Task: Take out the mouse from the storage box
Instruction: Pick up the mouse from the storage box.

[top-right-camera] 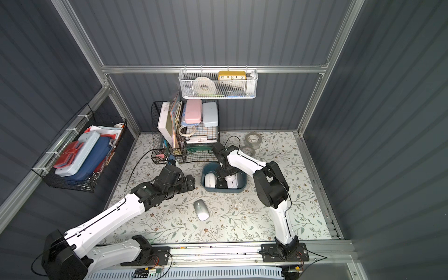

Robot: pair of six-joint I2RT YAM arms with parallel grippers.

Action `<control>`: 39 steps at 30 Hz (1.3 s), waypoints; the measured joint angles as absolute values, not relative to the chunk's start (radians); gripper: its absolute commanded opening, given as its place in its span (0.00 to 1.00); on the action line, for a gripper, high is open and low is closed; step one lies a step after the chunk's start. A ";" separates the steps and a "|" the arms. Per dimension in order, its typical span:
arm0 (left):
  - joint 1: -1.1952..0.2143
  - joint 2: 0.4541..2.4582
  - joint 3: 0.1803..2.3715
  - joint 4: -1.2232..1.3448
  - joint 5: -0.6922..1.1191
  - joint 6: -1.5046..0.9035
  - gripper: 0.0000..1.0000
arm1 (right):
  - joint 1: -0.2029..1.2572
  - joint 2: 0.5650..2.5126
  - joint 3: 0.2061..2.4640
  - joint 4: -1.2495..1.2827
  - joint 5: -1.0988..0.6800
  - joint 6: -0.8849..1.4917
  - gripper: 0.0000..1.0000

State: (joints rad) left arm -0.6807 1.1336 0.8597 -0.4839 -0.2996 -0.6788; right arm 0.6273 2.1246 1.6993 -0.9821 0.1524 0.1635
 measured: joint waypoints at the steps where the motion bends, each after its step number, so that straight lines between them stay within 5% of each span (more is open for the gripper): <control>1: -0.681 1.133 0.859 -0.484 -0.300 -0.679 0.99 | 0.627 2.125 1.699 -0.983 0.148 0.165 0.84; 25: -0.681 1.111 0.847 -0.488 -0.301 -0.680 0.99 | 0.627 2.114 1.697 -0.980 0.124 0.221 0.59; 39: -0.681 1.100 0.836 -0.490 -0.300 -0.681 0.99 | 0.645 1.677 1.438 -0.958 0.189 0.372 0.58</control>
State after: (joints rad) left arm -0.6807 1.1004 0.8360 -0.4896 -0.3004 -0.6807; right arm 0.6453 1.6772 1.4376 -0.9581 0.1894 0.3717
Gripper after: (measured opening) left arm 0.994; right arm 0.648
